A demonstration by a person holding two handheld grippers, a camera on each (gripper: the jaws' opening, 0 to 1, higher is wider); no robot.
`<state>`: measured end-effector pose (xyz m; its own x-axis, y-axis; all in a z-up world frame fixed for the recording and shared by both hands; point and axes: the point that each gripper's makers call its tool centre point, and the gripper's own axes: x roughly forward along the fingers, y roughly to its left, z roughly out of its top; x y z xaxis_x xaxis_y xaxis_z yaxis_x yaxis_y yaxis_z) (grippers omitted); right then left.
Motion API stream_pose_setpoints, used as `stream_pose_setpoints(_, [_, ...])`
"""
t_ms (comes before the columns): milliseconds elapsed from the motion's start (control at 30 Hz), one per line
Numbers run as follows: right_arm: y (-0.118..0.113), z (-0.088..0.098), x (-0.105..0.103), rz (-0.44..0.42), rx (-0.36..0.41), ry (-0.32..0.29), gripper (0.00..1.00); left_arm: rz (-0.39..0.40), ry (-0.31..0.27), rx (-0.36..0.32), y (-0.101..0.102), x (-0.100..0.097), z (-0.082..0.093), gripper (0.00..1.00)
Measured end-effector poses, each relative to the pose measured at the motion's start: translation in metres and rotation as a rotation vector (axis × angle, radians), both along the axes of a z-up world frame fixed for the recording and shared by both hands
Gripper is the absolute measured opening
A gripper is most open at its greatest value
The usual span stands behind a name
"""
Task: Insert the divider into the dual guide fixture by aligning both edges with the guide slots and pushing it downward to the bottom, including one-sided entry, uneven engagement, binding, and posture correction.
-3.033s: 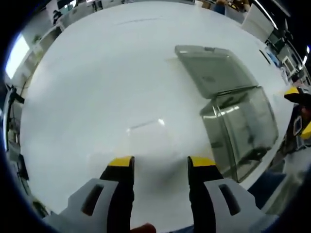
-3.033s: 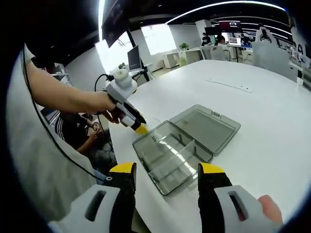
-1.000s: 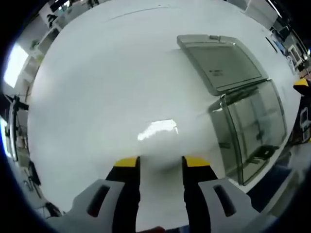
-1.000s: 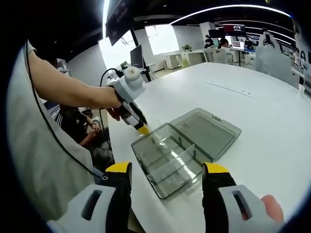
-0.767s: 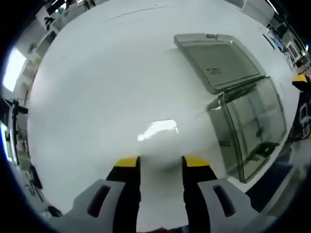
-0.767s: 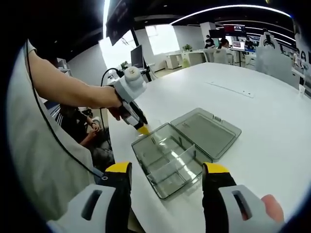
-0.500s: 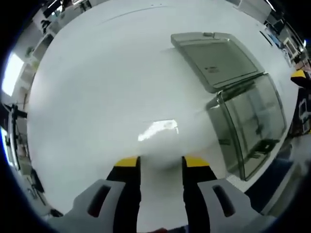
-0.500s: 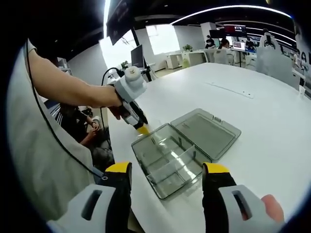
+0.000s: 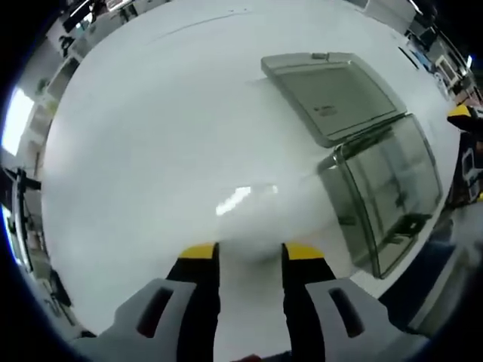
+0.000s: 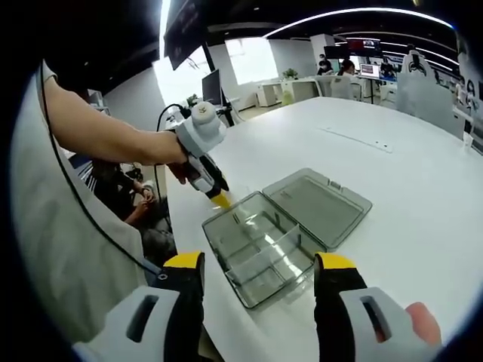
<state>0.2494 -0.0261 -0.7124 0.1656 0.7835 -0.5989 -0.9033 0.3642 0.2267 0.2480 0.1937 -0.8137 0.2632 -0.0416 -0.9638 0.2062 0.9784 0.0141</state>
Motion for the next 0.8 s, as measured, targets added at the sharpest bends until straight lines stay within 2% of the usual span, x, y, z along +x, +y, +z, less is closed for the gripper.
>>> stream_pose_setpoints(433, [-0.0001,-0.0002,-0.0017,-0.003,0.0,0.0,0.55,-0.01,-0.004,-0.017,-0.0037,-0.0028,0.0015,0.28])
stream_pose_setpoints(800, [0.0021,-0.0008,-0.0011,-0.004,0.006,0.002,0.55,-0.016,-0.033,-0.032,-0.0031,-0.0056,0.0052,0.28])
